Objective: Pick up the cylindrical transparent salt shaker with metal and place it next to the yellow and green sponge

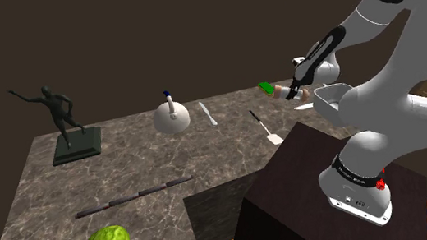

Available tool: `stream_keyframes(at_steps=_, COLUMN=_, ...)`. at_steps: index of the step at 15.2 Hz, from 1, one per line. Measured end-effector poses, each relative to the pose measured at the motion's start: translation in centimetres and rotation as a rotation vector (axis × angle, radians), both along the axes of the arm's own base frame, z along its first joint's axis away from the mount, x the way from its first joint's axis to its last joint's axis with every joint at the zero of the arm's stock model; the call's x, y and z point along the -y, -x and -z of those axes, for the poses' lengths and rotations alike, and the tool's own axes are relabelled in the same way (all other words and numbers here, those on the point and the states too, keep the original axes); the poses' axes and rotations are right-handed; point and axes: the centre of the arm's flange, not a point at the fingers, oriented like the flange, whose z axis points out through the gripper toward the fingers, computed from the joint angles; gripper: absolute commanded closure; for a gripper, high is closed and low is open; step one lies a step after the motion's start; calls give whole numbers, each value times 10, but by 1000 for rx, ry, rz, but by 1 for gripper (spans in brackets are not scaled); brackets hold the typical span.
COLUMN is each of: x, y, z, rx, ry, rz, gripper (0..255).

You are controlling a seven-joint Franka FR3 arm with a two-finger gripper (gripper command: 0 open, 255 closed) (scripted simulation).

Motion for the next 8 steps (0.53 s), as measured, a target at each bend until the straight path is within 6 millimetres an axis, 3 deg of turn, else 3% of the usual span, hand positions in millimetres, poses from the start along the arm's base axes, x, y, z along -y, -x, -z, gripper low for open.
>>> stream_keyframes(at_steps=8, x=1, y=1, z=-41, rx=0, ry=0, rz=0, gripper=255)
